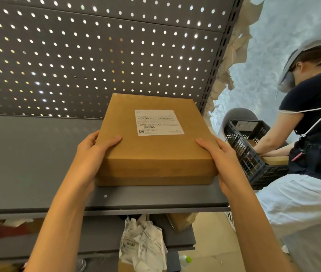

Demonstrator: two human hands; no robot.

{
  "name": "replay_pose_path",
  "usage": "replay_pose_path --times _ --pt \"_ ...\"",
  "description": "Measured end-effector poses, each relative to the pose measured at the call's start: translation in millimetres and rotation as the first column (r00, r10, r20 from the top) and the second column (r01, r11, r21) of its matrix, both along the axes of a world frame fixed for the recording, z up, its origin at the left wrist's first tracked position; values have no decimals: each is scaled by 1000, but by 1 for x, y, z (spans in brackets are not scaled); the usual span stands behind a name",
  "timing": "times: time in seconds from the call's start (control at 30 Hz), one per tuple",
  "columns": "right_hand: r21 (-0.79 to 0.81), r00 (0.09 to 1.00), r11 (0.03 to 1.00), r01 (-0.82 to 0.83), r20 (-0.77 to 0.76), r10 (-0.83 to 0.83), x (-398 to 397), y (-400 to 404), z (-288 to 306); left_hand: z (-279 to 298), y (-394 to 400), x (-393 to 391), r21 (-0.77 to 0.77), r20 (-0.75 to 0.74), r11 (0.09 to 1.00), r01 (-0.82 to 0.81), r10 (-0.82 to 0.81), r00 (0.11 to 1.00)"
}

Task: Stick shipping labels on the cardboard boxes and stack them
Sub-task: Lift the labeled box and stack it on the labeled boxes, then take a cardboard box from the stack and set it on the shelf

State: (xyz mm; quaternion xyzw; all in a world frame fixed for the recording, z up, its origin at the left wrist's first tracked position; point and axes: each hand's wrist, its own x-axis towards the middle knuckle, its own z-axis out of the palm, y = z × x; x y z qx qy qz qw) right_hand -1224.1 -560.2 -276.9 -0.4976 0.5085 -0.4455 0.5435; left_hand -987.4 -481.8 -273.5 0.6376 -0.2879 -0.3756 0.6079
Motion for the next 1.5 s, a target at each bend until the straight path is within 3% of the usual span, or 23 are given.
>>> replay_pose_path --times 0.5,0.63,0.7,0.77,0.83,0.9,1.0,1.1,1.2,1.5 --pt "58 994 996 -68 -83 72 -2 -2 8 6 -1 -3 25 -2 999 -22 22 1000" --pt "5 979 993 -120 -163 119 -7 4 23 12 5 0 2 130 998 -65 64 989" --pt "-110 954 988 -112 -291 76 -10 9 31 18 13 5 -34 277 994 -106 111 955" --pt "-258 911 957 -132 -413 15 -9 15 37 27 23 9 -57 501 990 -127 138 854" --pt "-396 845 898 -190 -532 -55 -3 24 44 35 36 11 -57 741 985 -162 151 654" --pt "-516 747 808 -283 -648 -152 9 32 50 43 48 12 -76 890 976 -206 159 427" --pt "-630 604 654 -419 -731 -317 31 40 58 50 66 21 -98 977 964 -248 141 161" --pt "-644 513 575 -505 -759 -400 54 47 62 52 89 40 -108 994 948 -299 108 -17" --pt "-656 510 504 -562 -755 -413 83 57 61 53 118 61 -112 992 926 -362 85 -91" --pt "-628 541 342 -699 -777 -321 211 118 71 61 218 144 -121 988 826 -550 48 -145"
